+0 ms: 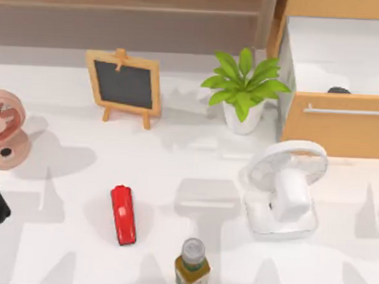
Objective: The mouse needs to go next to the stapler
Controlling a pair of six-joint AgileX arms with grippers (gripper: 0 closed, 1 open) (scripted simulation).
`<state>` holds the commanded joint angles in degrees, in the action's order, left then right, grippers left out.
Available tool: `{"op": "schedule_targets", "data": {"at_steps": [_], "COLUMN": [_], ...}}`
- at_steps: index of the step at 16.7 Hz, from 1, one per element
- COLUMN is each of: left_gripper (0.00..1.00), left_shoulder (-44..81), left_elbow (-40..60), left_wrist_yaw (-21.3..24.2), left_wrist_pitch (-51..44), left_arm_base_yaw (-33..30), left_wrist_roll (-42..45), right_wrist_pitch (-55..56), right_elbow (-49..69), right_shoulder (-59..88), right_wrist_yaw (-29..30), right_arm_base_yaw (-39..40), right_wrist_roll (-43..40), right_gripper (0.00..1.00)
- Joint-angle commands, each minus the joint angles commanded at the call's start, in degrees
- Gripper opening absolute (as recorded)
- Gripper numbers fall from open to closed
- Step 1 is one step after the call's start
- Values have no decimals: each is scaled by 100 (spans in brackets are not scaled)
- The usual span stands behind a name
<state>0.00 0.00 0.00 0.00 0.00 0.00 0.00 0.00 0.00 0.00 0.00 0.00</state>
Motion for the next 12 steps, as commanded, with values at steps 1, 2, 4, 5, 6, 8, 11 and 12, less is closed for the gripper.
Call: {"op": "schedule_targets", "data": {"at_steps": [1,2,4,5,6,8,11,12], "left_gripper": [100,100,100,100,100,100,100,100], "left_shoulder": [0,0,0,0,0,0,0,0], "left_elbow": [0,0,0,0,0,0,0,0], "left_wrist_yaw": [0,0,0,0,0,0,0,0], "left_wrist_pitch": [0,0,0,0,0,0,0,0], "left_arm_base_yaw": [0,0,0,0,0,0,0,0], "left_wrist_roll": [0,0,0,0,0,0,0,0], "right_wrist_pitch": [0,0,-106,-209,-345,-689,-1330,-1569], "right_elbow": [0,0,138,279,478,1036,2151,2574], "right_shoulder": [0,0,138,284,488,1057,2240,2714], "right_wrist_yaw": [0,0,0,-1,-2,-4,2,6], "right_arm_base_yaw": [0,0,13,25,43,87,161,183], "right_wrist_roll": [0,0,9,17,30,61,121,143], "right_gripper": [100,100,100,100,100,100,100,100]}}
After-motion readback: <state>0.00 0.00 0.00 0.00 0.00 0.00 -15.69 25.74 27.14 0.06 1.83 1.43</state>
